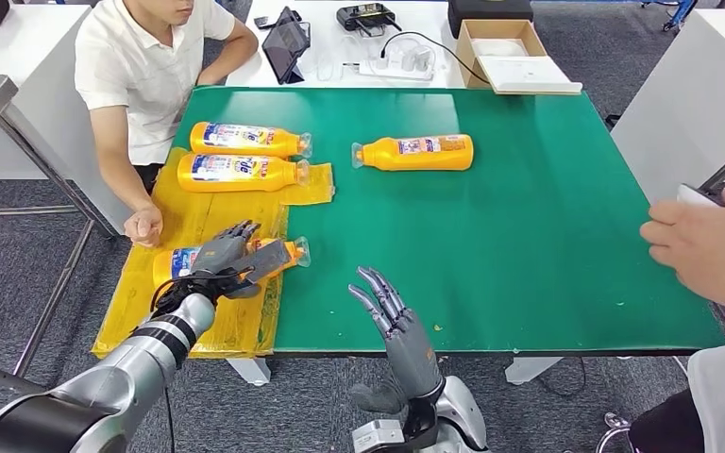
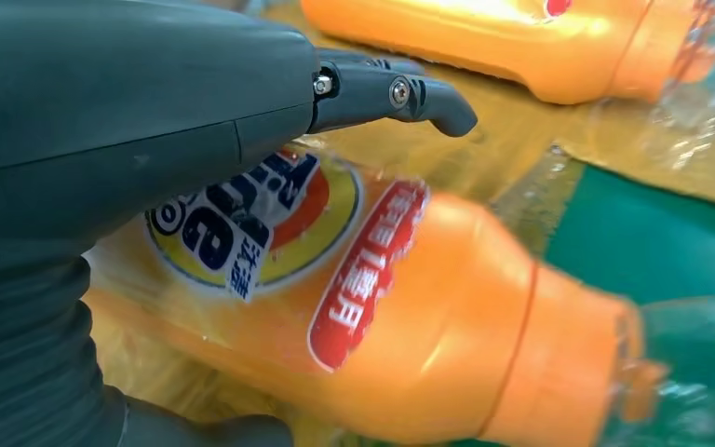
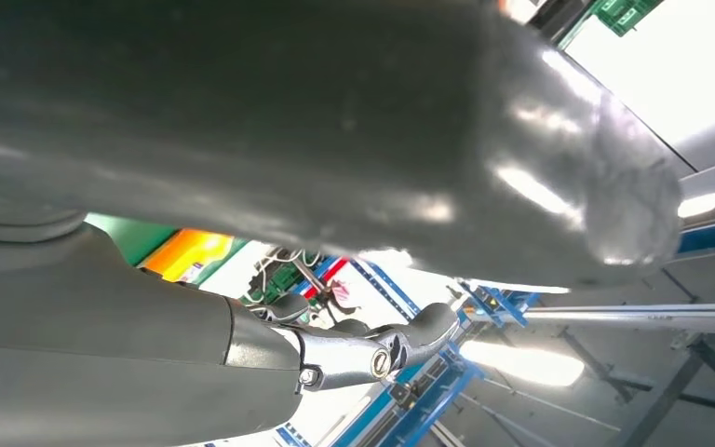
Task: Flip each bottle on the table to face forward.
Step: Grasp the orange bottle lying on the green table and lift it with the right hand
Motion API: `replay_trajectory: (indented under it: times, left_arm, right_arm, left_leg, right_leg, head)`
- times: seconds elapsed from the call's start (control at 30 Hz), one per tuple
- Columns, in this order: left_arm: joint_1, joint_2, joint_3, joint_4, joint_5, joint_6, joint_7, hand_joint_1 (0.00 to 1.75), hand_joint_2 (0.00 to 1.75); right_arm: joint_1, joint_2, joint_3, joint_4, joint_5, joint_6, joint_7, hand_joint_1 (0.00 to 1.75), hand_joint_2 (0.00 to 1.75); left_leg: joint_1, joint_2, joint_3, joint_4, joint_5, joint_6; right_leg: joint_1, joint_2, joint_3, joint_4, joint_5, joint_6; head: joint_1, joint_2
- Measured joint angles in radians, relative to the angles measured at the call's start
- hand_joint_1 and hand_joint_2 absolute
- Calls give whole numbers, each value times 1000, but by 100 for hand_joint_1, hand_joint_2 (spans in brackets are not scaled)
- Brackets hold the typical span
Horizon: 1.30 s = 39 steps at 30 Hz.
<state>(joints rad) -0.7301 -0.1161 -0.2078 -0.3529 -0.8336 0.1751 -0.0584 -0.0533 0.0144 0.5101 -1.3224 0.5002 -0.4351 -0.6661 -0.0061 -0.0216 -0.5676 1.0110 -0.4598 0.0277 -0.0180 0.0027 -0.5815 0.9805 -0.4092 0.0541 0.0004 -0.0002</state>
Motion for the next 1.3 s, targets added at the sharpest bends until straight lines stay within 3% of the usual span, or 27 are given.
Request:
replay_trajectory:
  times: [0.17, 0.33, 0.47, 0.6, 0.77, 0.9, 1.03, 1.3]
  left_arm:
    - [12, -12, 61, -2, 105, -42, -144, 0, 175]
    - [66, -46, 106, -34, 193, 64, -306, 0, 175]
    - [99, -68, 135, -66, 280, 75, -396, 0, 175]
    - [187, -107, 194, -200, 638, -117, -582, 0, 175]
    - [293, -136, 203, -407, 894, -244, -591, 0, 175]
    - [368, -153, 206, -559, 1143, -363, -538, 0, 175]
    - [463, -159, 206, -729, 1337, -446, -476, 0, 175]
    - [678, -144, 173, -1031, 1175, -317, -556, 0, 175]
  right_arm:
    - [-7, -1, 9, 24, -12, -10, 0, 0, 0]
    - [-4, -6, 15, 38, -12, -20, 0, 0, 0]
    - [0, -8, 15, 43, -6, -23, 0, 0, 0]
    - [12, -12, 15, 43, -7, -33, 0, 0, 0]
    - [20, -14, 16, 37, -33, -46, 0, 0, 0]
    - [28, -13, 15, 9, -89, -54, 0, 0, 175]
    - [32, -23, -29, 7, -3, -54, 44, 0, 175]
    - [31, -97, -261, 65, 166, -59, 128, 0, 175]
  left_leg:
    - [0, -1, 2, 0, 1, 0]
    - [0, 0, 1, 0, 1, 1]
    - [0, 0, 0, 0, 1, 1]
    - [0, 1, -4, 0, 1, 1]
    - [0, 1, -8, 0, 1, 1]
    - [0, 1, -8, 0, 1, 1]
    - [0, 2, -9, 0, 0, 1]
    - [-1, 1, -11, 0, 0, 1]
  right_leg:
    - [0, -2, 3, 0, 0, 0]
    - [0, -2, 1, 0, 0, 0]
    - [0, -2, 0, 0, 0, 0]
    - [0, -1, -4, 0, 0, 0]
    - [0, -1, -9, 0, 0, 0]
    - [0, -1, -9, 0, 0, 0]
    - [0, -1, -10, 0, 0, 0]
    - [0, -1, -11, -1, 0, 0]
  head:
    - [0, 0]
    - [0, 0]
    - [0, 0]
    - [0, 0]
    - [0, 0]
    - [0, 0]
    - [0, 0]
    - [0, 0]
